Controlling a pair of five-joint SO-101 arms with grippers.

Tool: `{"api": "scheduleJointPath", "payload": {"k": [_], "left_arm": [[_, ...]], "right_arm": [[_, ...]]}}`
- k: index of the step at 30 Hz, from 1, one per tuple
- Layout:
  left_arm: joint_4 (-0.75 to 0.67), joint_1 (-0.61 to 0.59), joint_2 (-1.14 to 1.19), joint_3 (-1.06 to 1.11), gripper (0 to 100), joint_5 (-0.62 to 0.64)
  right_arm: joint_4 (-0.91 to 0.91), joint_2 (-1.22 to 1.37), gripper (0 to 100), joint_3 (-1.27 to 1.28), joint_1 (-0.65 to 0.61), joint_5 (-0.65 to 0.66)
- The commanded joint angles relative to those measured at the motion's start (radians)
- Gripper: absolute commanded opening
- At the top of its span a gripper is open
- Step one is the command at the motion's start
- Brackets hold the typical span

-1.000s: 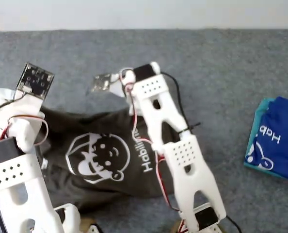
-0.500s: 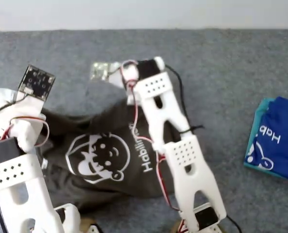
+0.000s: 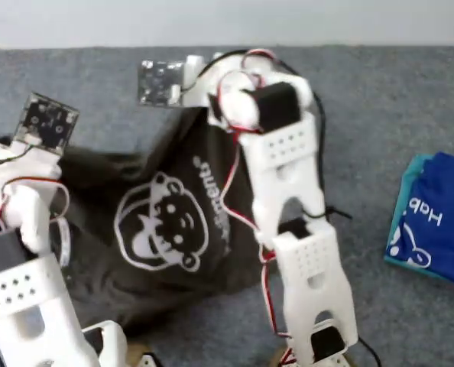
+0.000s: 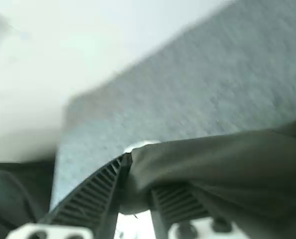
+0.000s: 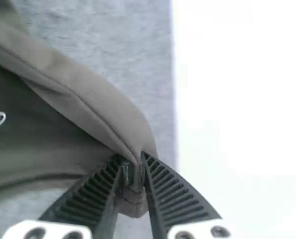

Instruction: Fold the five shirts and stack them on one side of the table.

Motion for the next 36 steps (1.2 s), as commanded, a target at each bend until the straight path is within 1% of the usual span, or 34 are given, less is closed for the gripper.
{"api": "scheduleJointPath", "payload": {"k": [1,6,9,12,14,27,30,33,36], "left_arm": [[-0.118,-0.020,-0.071,-0.085,1,0.011],[-0.293,-0.115,-0.123,-0.166,1,0.011],[-0.331,-0.147,-0.133,-0.231,1,0.011],[-0.322,-0.147,-0.133,-0.302,1,0.011],[-0.313,-0.143,-0.133,-0.335,1,0.011],[-0.313,-0.143,-0.133,-0.570,1,0.011],[-0.311,-0.143,-0.135,-0.613,1,0.011],[-0.302,-0.143,-0.135,-0.656,1,0.011],[-0.210,-0.143,-0.135,-0.745,1,0.014]], "right_arm": [[0.041,-0.153,1.0,-0.040,0.050,0.046],[0.041,-0.275,1.0,-0.037,0.171,0.055],[0.042,-0.329,1.0,-0.037,0.257,0.055],[0.044,-0.372,1.0,-0.037,0.311,0.055],[0.044,-0.401,1.0,-0.037,0.325,0.055],[0.045,-0.676,0.9,-0.032,0.338,0.051],[0.045,-0.780,0.9,0.028,0.348,0.051],[0.045,-0.915,0.9,0.155,0.394,0.048],[0.044,-1.063,0.9,0.313,0.446,0.005]]}}
